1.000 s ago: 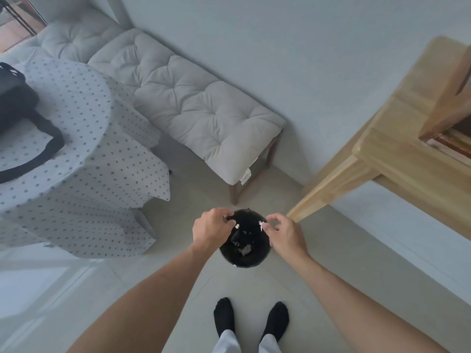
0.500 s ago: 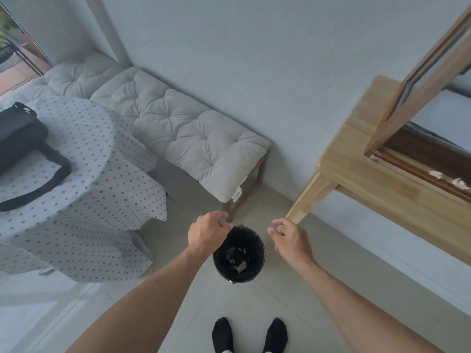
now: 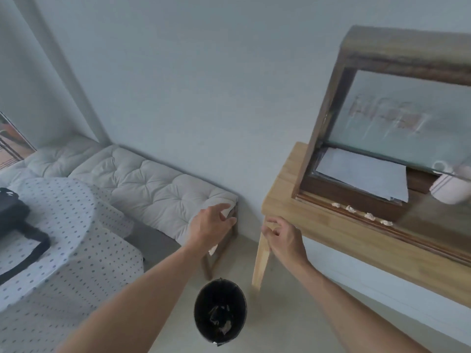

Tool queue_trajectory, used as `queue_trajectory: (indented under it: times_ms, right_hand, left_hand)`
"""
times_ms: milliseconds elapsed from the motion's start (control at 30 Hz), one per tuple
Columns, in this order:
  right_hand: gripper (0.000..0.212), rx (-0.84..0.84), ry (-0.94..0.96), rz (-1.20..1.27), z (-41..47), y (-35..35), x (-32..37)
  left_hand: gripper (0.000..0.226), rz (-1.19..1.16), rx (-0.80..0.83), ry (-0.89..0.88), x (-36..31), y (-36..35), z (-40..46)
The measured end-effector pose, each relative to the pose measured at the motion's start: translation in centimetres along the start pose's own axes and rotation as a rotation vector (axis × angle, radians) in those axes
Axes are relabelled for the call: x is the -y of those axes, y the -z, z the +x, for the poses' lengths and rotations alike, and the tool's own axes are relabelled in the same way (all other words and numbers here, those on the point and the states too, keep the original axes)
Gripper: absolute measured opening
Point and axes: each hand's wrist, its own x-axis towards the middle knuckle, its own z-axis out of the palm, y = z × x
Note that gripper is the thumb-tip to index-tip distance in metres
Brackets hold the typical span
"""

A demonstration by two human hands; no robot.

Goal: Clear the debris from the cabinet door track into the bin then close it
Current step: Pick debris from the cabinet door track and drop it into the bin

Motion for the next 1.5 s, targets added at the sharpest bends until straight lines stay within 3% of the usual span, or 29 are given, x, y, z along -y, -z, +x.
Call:
queue_trajectory:
  times_ms: [200, 800, 1167, 1500]
  right_hand:
    - [0.032, -0.122, 0.026, 0.025, 1.2, 5.7, 1.2]
    - [0.036, -0.365, -0.067, 0.087, 3.1, 17.4, -6.3]
    - [0.042, -0.369, -0.117, -0.021, 4.7, 18.6, -7.6]
    - [0.018, -0.370, -0.094, -0.087, 4.4, 18.1, -7.4]
  left_hand:
    - [0.049, 0.020, -0.035, -0.133, -6.7, 0.2, 1.9]
    - [0.047, -0.029, 0.131, -0.349, -20.1, -8.7, 3.0]
    - [0.035, 0.039, 0.192, -0.384, -23.5, -12.9, 3.5]
    - [0.024, 0.030, 0.152, -0.345, -23.1, -14.1, 4.3]
